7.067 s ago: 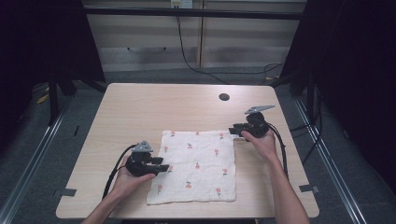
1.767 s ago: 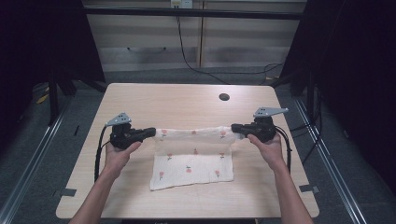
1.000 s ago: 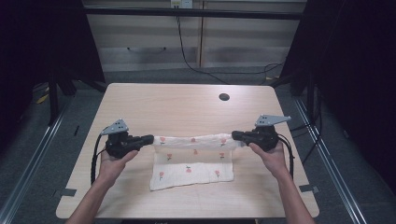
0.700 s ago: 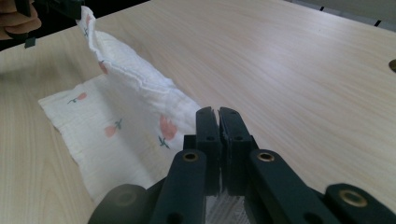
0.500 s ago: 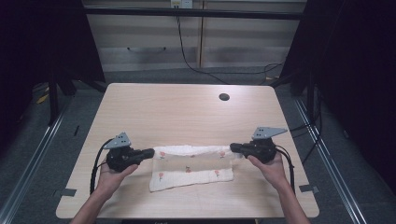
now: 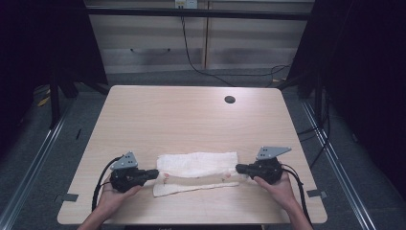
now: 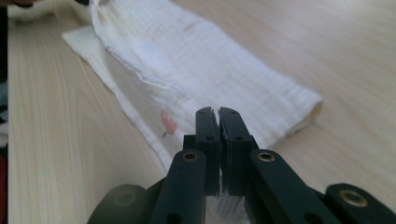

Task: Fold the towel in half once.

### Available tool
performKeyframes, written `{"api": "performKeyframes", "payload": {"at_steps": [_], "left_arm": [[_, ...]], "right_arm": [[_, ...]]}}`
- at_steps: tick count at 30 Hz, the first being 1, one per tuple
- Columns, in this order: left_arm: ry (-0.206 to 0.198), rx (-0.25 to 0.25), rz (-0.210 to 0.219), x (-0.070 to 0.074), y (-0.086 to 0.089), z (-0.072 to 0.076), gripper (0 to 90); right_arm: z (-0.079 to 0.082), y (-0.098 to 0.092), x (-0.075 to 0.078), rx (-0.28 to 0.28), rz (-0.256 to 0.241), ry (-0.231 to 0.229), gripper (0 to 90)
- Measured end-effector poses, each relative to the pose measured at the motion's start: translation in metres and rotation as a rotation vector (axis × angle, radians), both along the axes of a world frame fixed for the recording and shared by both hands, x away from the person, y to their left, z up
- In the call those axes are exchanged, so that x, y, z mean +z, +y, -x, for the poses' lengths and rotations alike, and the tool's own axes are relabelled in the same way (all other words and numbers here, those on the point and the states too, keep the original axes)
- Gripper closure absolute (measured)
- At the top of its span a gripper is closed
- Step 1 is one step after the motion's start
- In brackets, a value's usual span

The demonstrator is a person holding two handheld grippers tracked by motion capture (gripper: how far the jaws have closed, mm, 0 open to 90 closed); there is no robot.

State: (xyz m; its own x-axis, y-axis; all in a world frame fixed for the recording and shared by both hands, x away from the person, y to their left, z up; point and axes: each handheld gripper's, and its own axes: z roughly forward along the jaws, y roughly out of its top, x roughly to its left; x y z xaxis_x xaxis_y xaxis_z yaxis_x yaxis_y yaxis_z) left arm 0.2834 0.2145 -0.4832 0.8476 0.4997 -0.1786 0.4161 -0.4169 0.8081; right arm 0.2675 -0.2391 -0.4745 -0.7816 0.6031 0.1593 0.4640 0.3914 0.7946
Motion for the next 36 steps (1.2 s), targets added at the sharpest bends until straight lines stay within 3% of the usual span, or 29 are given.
{"api": "performKeyframes", "payload": {"at_steps": [2, 8, 10, 18, 22, 24, 28, 36], "left_arm": [[0.007, -0.007, -0.017, -0.004, -0.003, 0.003, 86.9], [0.026, -0.03, -0.049, -0.01, -0.004, 0.006, 86.8], [0.033, -0.032, -0.063, -0.012, -0.005, 0.006, 86.6], [0.039, -0.045, -0.057, -0.015, -0.007, 0.009, 85.1], [0.041, -0.036, -0.073, -0.018, -0.004, 0.009, 77.9], [0.048, -0.032, -0.056, -0.018, -0.003, 0.009, 76.7], [0.044, -0.021, -0.04, -0.015, 0.0, 0.01, 65.3], [0.032, -0.02, 0.007, -0.007, 0.004, 0.013, 58.1]], "right_arm": [[0.003, 0.002, -0.004, 0.005, 0.026, 0.013, 87.8], [0.01, -0.002, -0.003, 0.003, 0.014, 0.011, 87.5], [0.015, -0.003, -0.008, 0.003, 0.027, 0.029, 87.5], [0.025, -0.002, -0.017, 0.02, 0.049, 0.062, 85.6], [0.026, -0.003, -0.017, 0.019, 0.038, 0.077, 82.6], [0.027, -0.003, -0.017, 0.022, 0.039, 0.08, 81.7], [0.033, -0.004, -0.016, 0.017, 0.048, 0.077, 76.3], [0.035, -0.007, -0.016, 0.007, 0.027, 0.091, 69.1]]}}
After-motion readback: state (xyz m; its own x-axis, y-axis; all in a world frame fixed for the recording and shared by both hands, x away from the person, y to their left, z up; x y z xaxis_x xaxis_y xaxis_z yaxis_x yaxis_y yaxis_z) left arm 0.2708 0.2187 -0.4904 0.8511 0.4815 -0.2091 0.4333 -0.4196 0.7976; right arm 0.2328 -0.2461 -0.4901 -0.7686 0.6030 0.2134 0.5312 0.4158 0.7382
